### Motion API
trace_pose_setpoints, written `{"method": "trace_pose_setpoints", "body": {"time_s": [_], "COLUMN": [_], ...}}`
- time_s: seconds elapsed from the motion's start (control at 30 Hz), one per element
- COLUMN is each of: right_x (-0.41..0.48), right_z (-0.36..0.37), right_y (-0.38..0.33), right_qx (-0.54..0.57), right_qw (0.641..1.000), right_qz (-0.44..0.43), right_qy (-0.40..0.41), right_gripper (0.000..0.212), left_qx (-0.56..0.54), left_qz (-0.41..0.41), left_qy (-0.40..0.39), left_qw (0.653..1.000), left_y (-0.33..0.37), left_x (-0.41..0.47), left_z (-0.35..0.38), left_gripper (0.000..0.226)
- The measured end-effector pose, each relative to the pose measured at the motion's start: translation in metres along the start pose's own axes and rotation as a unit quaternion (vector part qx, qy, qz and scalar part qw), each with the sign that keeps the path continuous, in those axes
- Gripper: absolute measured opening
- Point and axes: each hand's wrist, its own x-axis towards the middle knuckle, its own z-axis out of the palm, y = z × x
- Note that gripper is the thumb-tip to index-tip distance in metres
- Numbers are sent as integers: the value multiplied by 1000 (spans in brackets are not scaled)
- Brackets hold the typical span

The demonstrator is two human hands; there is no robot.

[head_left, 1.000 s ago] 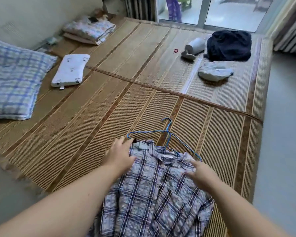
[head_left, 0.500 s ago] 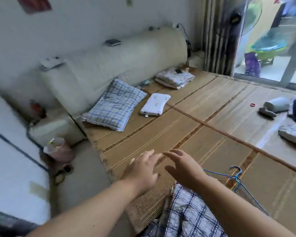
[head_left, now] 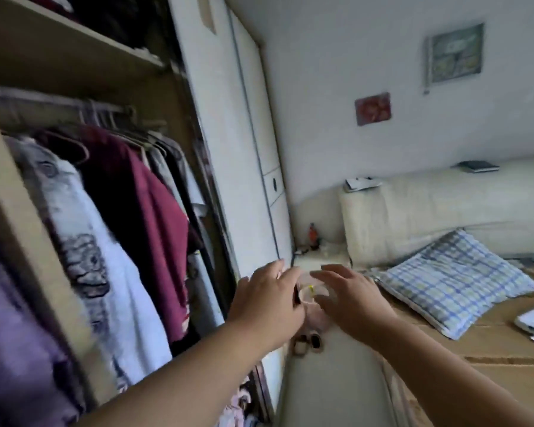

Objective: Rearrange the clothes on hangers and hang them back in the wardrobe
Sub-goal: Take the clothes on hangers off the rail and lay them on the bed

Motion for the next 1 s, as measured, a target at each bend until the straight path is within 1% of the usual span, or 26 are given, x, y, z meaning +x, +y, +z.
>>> {"method": "trace_pose_setpoints", "body": {"time_s": [0.1,0.2,0.37,0.47,0.57,0.67,0.77,0.87,0.93,1.0], "right_x": [36,66,121,156,189,230,267,299,320,336], "right_z": [9,8,-1,-8,-9,-6,-2,-1,2,5], "right_y": [-67,-124,-205,-242,-271,-298,-324,-349,-369,-390], "right_qx": [31,88,154,189,212,231,265,282,272,277], "right_qw": [997,986,958,938,918,898,874,853,851,848], "right_qz": [-67,-135,-238,-287,-334,-375,-408,-438,-449,-451], "right_qy": [21,40,50,50,32,14,-13,-30,-31,-39], "right_gripper": [49,47,48,49,49,50,52,43,35,37], "left_qx": [38,69,146,235,274,286,292,292,283,278], "left_qz": [-57,-101,-175,-202,-252,-296,-327,-349,-356,-359], "left_qy": [53,99,179,238,277,330,372,417,454,486], "left_qw": [996,987,957,920,886,850,818,787,766,747], "left_y": [-52,-91,-149,-177,-201,-222,-233,-235,-237,-239], "left_x": [-18,-31,-38,-34,-26,-11,11,32,41,44], "left_z": [-45,-91,-165,-203,-231,-254,-273,-285,-288,-286], "left_gripper": [64,65,66,70,76,85,83,83,82,82]}}
